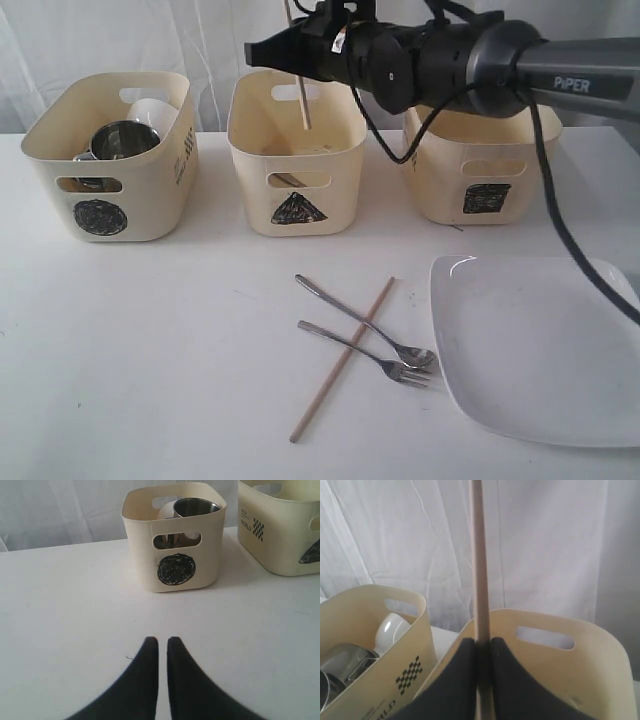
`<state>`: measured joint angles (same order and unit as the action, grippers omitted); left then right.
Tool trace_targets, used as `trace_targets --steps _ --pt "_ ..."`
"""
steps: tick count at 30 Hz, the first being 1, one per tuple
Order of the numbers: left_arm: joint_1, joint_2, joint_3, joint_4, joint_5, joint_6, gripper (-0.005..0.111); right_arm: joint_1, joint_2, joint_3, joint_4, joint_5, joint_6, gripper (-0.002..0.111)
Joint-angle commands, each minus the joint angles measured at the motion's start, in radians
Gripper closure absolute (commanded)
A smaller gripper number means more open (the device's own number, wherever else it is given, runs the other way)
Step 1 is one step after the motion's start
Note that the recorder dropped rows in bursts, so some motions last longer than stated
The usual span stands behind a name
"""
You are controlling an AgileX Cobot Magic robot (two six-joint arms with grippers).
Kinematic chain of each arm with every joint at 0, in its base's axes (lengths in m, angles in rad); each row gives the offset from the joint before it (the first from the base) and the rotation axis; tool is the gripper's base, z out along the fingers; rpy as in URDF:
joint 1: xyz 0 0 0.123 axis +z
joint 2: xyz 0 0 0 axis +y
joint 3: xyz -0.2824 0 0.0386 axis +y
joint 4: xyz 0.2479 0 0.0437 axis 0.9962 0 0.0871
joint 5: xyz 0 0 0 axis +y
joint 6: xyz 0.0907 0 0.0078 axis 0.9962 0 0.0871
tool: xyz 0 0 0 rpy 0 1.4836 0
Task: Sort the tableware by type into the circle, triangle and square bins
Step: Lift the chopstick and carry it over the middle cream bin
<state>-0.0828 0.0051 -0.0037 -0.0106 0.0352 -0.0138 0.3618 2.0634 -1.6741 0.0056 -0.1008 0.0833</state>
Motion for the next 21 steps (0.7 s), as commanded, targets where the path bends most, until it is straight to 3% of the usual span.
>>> trace_targets --steps 1,4,10,18,21 --pt "0.0 -0.005 0.004 -0.011 -0.005 -0.006 0.093 -0.002 0.029 -0.034 0.014 0.06 -0.013 0.107" --pt "0.0 -0.005 0.004 -0.011 -0.005 -0.006 0.093 -0.004 0.031 -0.045 0.02 0.075 -0.013 0.097" --pt "0.0 -0.005 0.004 -0.011 -0.005 -0.006 0.093 -0.004 0.031 -0.049 0.028 0.101 -0.013 0.063" --pt "0.0 -0.005 0.004 -0.011 -0.005 -0.006 0.093 0.007 -0.121 -0.004 0.045 0.448 -0.009 0.062" --pt "0.0 -0.005 0.004 -0.011 -0.005 -0.006 0.093 0.021 -0.287 0.194 0.045 0.521 -0.009 0.062"
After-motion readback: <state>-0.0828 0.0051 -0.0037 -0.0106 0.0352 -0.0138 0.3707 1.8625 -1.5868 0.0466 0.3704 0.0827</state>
